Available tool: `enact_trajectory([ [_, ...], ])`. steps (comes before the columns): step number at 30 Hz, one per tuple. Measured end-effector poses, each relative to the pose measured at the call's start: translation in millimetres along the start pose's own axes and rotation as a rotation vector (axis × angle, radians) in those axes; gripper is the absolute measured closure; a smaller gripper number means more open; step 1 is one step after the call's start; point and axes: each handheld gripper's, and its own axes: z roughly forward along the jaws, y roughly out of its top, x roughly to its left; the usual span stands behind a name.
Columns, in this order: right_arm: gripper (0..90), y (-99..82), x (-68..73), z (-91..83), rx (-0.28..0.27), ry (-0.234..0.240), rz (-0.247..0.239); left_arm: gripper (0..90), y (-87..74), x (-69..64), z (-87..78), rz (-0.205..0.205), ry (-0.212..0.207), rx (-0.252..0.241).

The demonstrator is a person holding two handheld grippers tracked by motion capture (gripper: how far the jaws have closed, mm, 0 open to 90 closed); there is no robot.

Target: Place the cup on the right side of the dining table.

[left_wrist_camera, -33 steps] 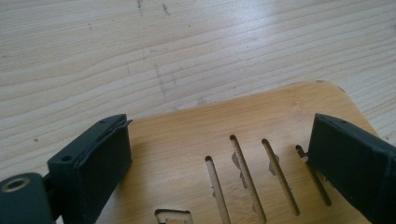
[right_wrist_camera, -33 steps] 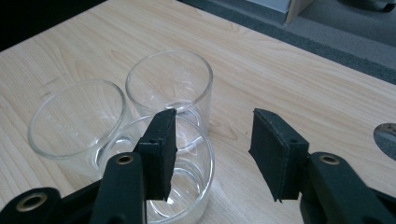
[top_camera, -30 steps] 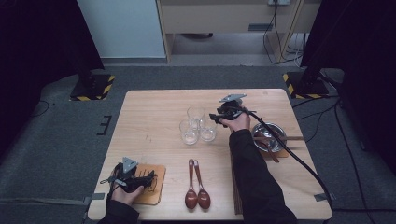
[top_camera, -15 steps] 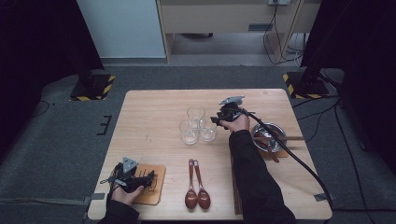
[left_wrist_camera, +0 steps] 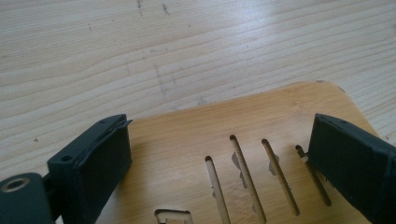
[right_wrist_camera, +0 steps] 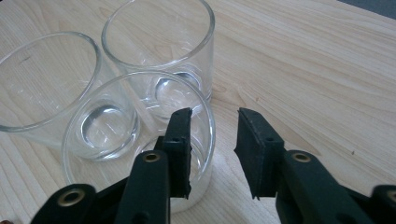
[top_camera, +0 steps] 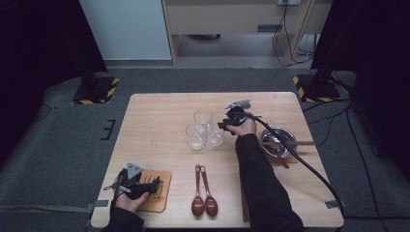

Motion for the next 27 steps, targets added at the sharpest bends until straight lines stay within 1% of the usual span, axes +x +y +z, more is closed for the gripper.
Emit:
enact_trajectory([
  [1, 67.2, 0.2, 0.2, 1.0, -0.001, 0.002, -0.004, 5.1, 0.0, 0.0, 0.0, 0.000, 0.000, 0.000],
  [5, 69.4, 0.3, 0.8, 5.4, 0.009, 0.011, 0.007, 5.1, 0.0, 0.0, 0.0, 0.000, 0.000, 0.000],
  [10, 71.8, 0.3, 1.3, 10.6, 0.034, 0.004, 0.001, 5.1, 0.0, 0.0, 0.0, 0.000, 0.000, 0.000],
  [12, 73.4, -0.4, 1.5, 12.4, 0.037, 0.009, 0.012, 5.1, 0.0, 0.0, 0.0, 0.000, 0.000, 0.000],
  [16, 78.7, -0.5, 2.1, 14.5, 0.037, 0.019, 0.015, 5.1, 0.0, 0.0, 0.0, 0.000, 0.000, 0.000],
  [20, 78.9, 0.9, 1.9, 15.2, 0.051, 0.023, 0.017, 5.1, 0.0, 0.0, 0.0, 0.000, 0.000, 0.000],
  [21, 79.0, 1.2, 2.1, 15.0, 0.054, 0.025, 0.024, 5.1, 0.0, 0.0, 0.0, 0.000, 0.000, 0.000],
  [24, 80.0, 1.5, 0.6, 14.7, 0.053, 0.022, 0.012, 5.1, 0.1, 0.0, 0.0, 0.000, 0.000, 0.000],
  [25, 80.9, 1.8, 0.2, 13.7, 0.057, 0.015, 0.012, 5.1, 0.1, 0.1, 0.1, 0.001, -0.001, 0.000],
  [27, 81.0, 1.4, -0.9, 13.1, 0.056, 0.014, 0.010, 5.1, 0.1, 0.2, 0.1, 0.001, -0.001, 0.000],
])
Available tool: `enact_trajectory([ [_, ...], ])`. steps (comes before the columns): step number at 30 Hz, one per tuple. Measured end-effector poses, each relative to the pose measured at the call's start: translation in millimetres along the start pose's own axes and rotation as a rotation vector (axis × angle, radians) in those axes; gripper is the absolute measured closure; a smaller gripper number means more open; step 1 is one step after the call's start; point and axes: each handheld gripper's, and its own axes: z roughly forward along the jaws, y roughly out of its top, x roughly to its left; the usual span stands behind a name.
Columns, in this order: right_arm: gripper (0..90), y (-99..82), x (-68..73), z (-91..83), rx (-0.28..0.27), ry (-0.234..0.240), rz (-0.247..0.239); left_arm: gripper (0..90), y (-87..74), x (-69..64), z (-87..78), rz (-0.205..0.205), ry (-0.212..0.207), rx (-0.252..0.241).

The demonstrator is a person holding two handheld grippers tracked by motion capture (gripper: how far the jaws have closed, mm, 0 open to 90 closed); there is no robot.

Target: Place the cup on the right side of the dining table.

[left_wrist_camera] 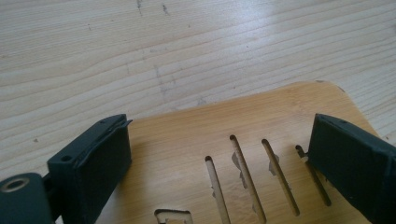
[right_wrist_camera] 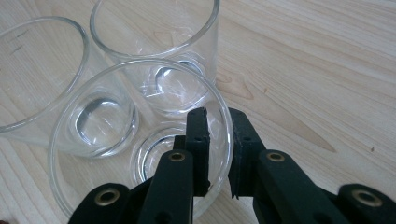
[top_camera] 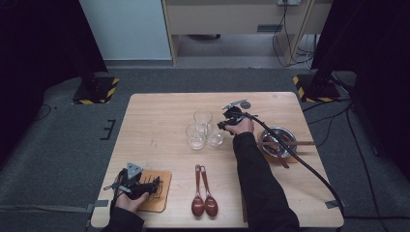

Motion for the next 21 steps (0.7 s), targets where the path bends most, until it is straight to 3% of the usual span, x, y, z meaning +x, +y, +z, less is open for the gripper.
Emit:
enact_trajectory([
  [8, 81.5, 0.3, 2.3, -3.7, 0.021, -0.001, 0.000, 5.1, 0.0, 0.0, 0.0, 0.000, 0.000, 0.000],
  [13, 81.8, -0.8, 0.7, -9.6, -0.009, 0.018, 0.019, 5.1, 0.0, 0.0, 0.0, 0.001, 0.000, 0.000],
  [21, 81.9, -1.8, -2.7, -28.5, -0.023, 0.005, 0.014, 5.1, 0.0, -0.1, 0.0, 0.001, 0.001, 0.000],
])
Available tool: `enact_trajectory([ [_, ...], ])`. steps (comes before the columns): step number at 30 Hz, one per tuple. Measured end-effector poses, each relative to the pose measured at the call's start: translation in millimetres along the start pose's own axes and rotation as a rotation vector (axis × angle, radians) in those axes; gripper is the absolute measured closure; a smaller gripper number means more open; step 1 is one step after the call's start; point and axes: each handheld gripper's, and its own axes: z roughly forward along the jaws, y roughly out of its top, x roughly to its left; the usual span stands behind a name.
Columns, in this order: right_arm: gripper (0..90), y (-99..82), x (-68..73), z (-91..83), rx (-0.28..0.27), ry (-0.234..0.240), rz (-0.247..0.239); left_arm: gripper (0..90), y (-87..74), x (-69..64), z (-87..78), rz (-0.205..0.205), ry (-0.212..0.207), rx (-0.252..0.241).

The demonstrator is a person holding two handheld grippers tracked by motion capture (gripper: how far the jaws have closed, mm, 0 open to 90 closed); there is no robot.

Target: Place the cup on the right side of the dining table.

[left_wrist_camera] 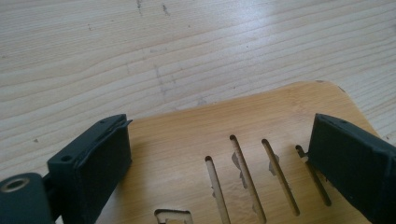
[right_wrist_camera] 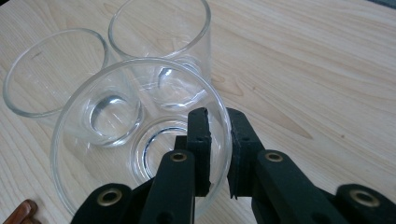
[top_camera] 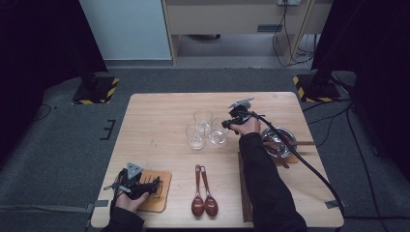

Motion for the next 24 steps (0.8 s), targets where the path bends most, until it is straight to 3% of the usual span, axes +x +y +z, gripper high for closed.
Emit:
enact_trajectory([
  [11, 82.0, 0.5, -8.2, -25.2, -0.070, -0.009, 0.011, 5.0, 0.0, -0.1, 0.0, 0.000, 0.001, 0.000],
  [24, 82.0, -4.6, -26.8, -41.1, -0.096, -0.057, 0.028, 5.0, 0.0, -0.1, 0.0, 0.000, 0.001, 0.000],
])
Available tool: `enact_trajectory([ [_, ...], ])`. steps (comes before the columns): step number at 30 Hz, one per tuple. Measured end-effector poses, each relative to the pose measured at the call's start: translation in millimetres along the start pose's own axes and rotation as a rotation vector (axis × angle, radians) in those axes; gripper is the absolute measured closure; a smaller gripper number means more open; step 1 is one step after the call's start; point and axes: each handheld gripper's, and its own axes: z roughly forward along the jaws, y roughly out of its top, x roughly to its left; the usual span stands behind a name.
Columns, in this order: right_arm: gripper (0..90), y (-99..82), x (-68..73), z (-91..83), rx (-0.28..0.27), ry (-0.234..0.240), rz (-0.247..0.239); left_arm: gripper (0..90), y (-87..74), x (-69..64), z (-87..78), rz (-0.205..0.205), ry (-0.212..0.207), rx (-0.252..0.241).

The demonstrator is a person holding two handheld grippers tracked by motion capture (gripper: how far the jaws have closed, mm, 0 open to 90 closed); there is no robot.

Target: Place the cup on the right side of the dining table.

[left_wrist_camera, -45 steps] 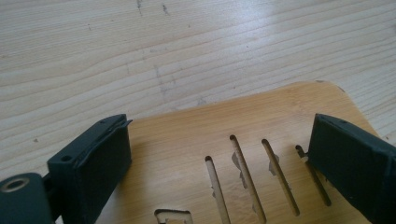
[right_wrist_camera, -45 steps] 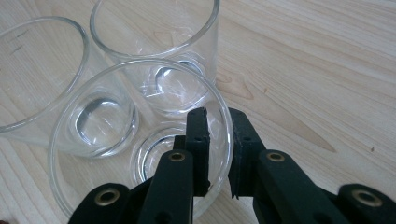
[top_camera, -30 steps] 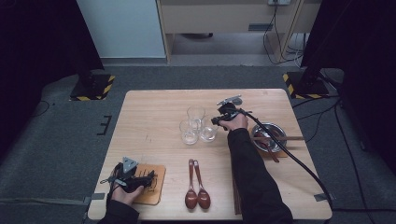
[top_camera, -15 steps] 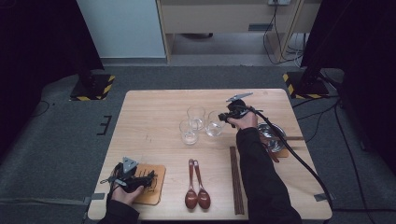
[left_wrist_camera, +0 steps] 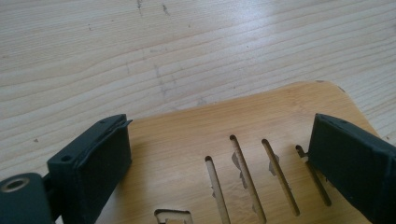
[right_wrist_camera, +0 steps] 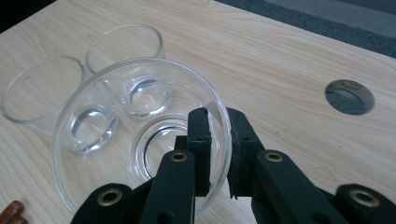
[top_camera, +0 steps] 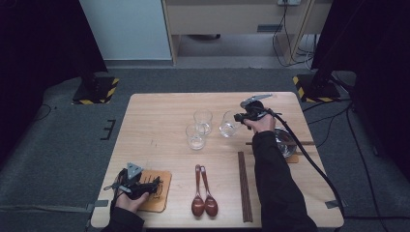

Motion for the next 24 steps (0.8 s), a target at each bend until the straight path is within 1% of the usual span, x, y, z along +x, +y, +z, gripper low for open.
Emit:
enact_trajectory([
  [4, 82.0, -3.6, -9.2, -4.3, 0.000, -0.019, 0.013, 5.0, 0.0, 0.0, 0.0, 0.000, 0.000, 0.000],
  [8, 82.0, -7.1, -18.6, -8.3, 0.007, -0.047, 0.016, 5.0, 0.0, 0.0, 0.0, 0.000, 0.000, 0.000],
  [12, 82.0, -11.4, -26.4, -10.9, 0.010, -0.060, 0.027, 5.0, 0.0, 0.0, 0.0, 0.000, 0.000, 0.000],
  [21, 82.1, -21.4, -39.5, -12.7, 0.031, -0.092, 0.044, 5.0, 0.0, 0.0, 0.0, 0.000, 0.000, 0.000],
  [24, 82.1, -25.2, -42.6, -12.1, 0.050, -0.107, 0.039, 5.0, 0.0, 0.0, 0.0, 0.000, 0.000, 0.000],
])
